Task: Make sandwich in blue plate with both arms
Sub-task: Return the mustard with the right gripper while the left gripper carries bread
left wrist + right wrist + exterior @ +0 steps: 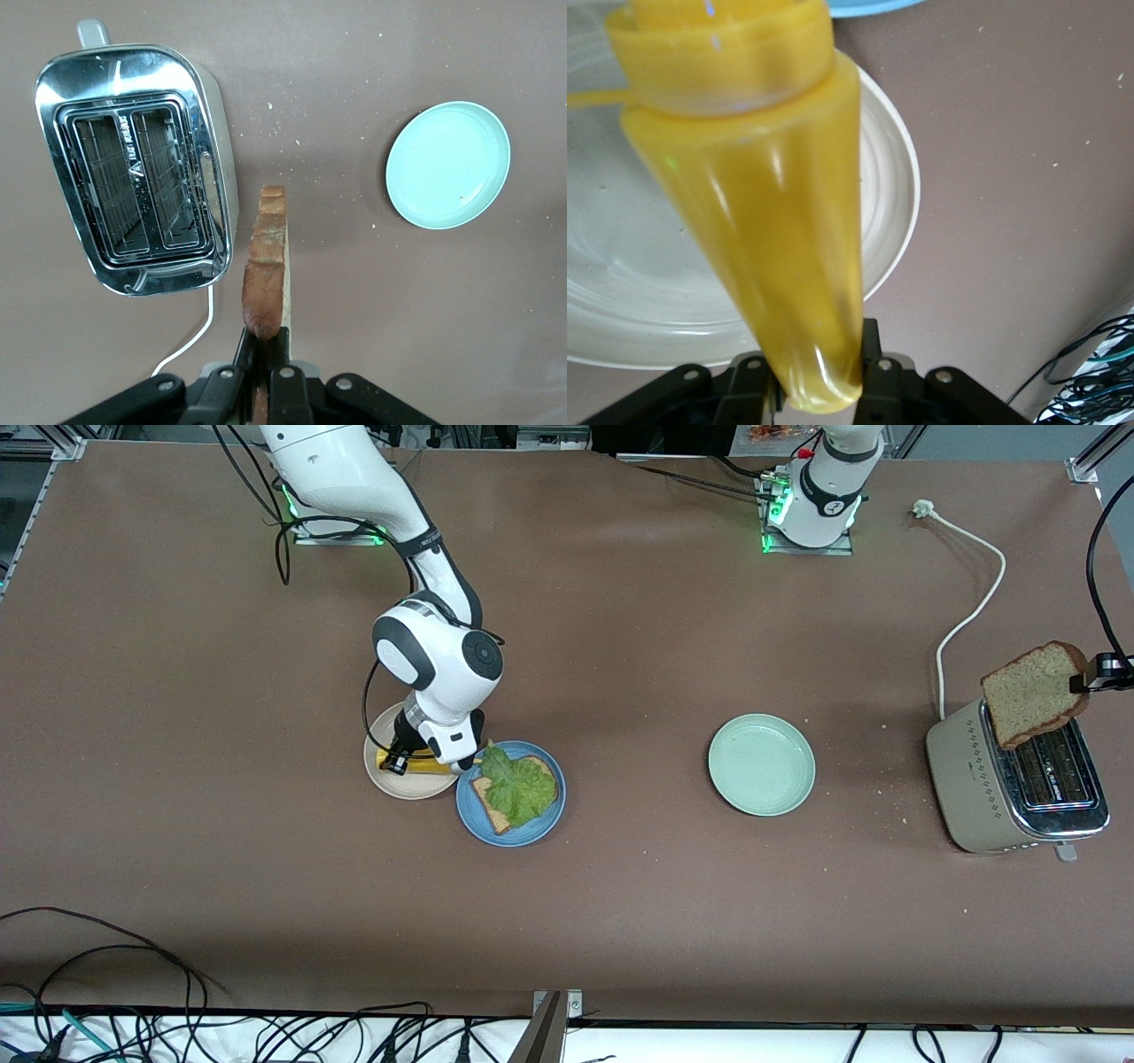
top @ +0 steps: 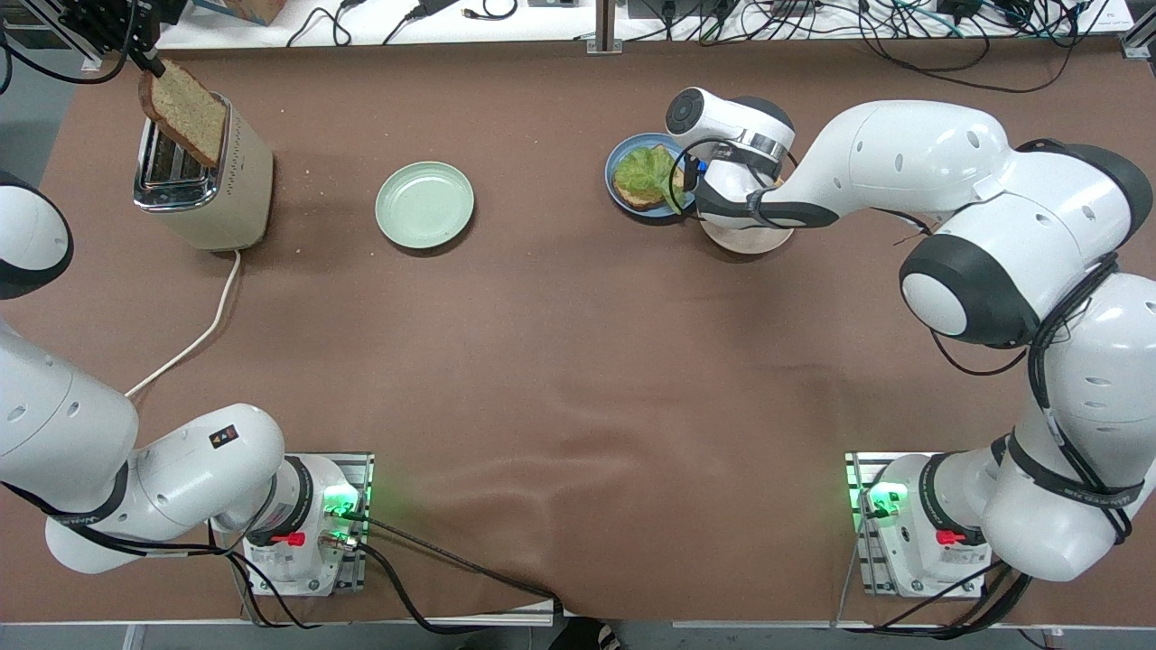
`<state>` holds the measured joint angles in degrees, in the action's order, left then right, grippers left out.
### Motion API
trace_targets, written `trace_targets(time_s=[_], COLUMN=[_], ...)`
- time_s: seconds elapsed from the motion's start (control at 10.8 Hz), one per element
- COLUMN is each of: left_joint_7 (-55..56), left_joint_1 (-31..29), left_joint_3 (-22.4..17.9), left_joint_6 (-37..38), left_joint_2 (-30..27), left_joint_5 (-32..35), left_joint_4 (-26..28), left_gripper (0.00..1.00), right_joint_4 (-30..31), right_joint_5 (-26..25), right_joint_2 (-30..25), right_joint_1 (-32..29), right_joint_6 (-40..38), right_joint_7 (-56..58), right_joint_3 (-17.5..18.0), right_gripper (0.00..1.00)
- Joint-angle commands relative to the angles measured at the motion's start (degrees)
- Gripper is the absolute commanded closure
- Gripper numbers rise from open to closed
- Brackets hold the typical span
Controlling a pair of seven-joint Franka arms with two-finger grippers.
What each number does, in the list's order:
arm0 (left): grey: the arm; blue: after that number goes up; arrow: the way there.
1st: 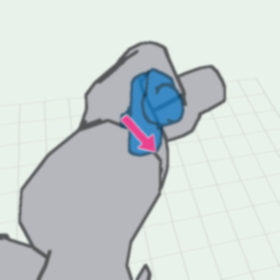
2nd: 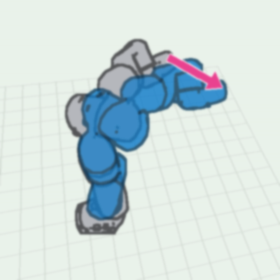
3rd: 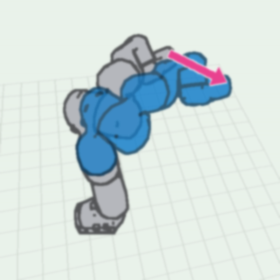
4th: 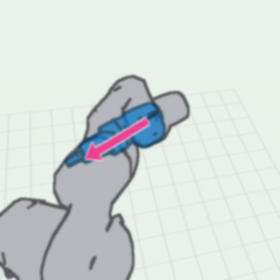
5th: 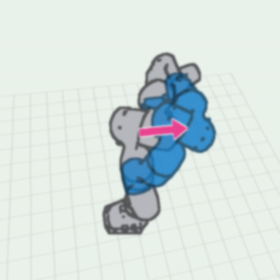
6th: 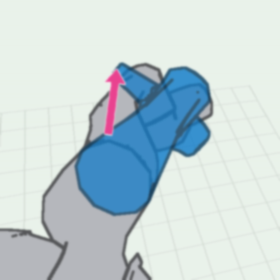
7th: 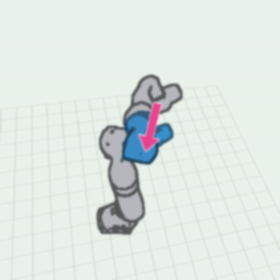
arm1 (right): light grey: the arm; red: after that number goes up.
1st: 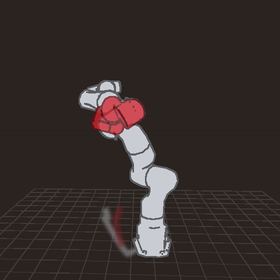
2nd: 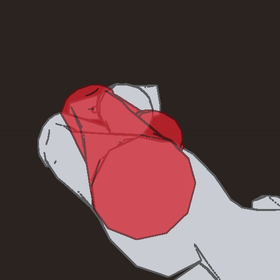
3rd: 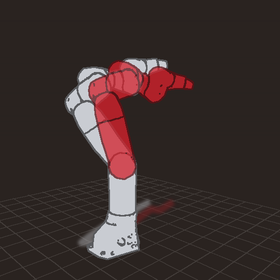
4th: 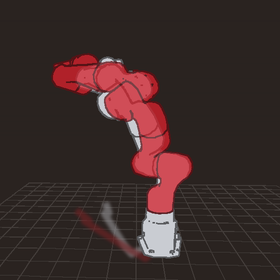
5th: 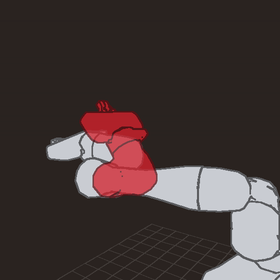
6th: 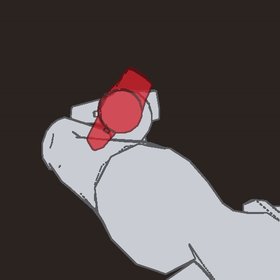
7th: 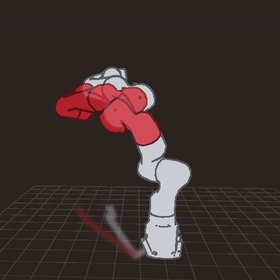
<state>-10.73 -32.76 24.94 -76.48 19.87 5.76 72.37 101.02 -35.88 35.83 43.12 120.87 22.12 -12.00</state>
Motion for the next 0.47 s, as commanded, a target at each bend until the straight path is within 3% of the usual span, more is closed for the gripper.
trace_targets(time_s=[0.0, 0.09, 0.37], left_joint_7=[0.3, 0.3, 0.4], left_joint_1=[-0.1, -0.1, 0.1], left_joint_3=[-0.1, -0.1, -0.1], left_joint_6=[0.3, 0.3, 0.3], left_joint_2=[-0.4, -0.3, -0.3], left_joint_5=[-1.5, -1.5, -1.5], left_joint_4=[0.4, 0.4, 0.4], left_gripper=[1.0, 1.0, 1.0], right_joint_4=[-0.1, -0.3, 0.0], right_joint_5=[-1.4, -0.8, 4.8], right_joint_2=[-0.4, -1.3, -6.5], right_joint_1=[0.5, -2.1, -19.4], right_joint_6=[-0.6, -0.2, -0.5], right_joint_7=[-1.2, -0.6, 3.8], right_joint_3=[-0.7, -0.3, 14.2], right_gripper=[1.0, 1.0, 1.0])
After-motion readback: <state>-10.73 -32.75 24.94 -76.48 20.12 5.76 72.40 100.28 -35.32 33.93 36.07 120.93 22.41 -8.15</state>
